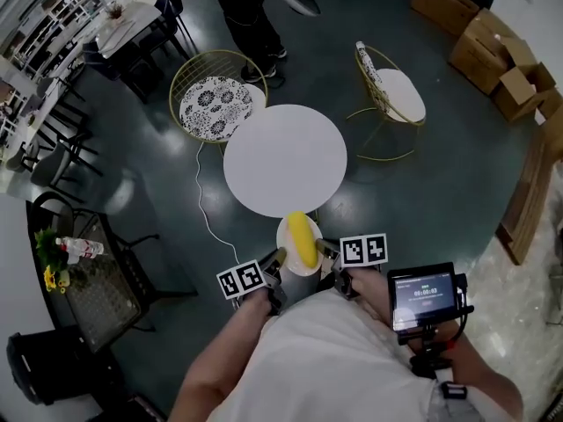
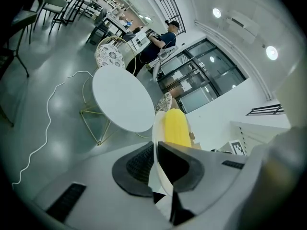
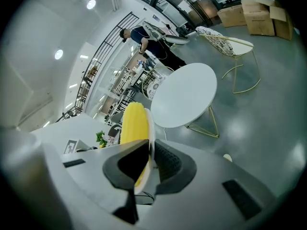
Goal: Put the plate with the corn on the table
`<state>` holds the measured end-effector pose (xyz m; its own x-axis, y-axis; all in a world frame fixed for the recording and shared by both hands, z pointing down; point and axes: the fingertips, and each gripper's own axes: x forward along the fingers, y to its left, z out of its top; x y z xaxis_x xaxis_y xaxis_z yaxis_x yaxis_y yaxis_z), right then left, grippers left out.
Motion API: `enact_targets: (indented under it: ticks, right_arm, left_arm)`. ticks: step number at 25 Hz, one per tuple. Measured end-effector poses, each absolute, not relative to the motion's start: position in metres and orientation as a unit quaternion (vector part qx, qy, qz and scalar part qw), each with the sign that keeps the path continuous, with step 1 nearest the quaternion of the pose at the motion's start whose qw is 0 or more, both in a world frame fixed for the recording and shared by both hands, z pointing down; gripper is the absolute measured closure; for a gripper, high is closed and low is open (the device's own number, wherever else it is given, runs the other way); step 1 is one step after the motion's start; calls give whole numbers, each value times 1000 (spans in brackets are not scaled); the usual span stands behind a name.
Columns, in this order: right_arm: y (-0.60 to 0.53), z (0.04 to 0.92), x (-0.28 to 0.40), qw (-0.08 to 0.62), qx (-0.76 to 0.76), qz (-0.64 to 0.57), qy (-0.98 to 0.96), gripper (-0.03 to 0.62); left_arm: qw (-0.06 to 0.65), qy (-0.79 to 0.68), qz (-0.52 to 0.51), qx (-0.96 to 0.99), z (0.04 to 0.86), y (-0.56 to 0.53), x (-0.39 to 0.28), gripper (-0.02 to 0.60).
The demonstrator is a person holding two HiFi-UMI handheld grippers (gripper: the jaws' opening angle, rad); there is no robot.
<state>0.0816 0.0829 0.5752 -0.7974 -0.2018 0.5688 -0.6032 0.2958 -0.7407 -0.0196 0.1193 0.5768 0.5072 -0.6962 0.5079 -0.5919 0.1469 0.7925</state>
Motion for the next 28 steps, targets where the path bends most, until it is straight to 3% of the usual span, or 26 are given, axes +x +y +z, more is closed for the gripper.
enact_targets:
  ticks: [28]
  right_arm:
    - [-32, 572, 75, 202, 197, 531, -799, 549]
  left_arm:
    - [569, -542, -72, 614, 578, 16, -21, 548]
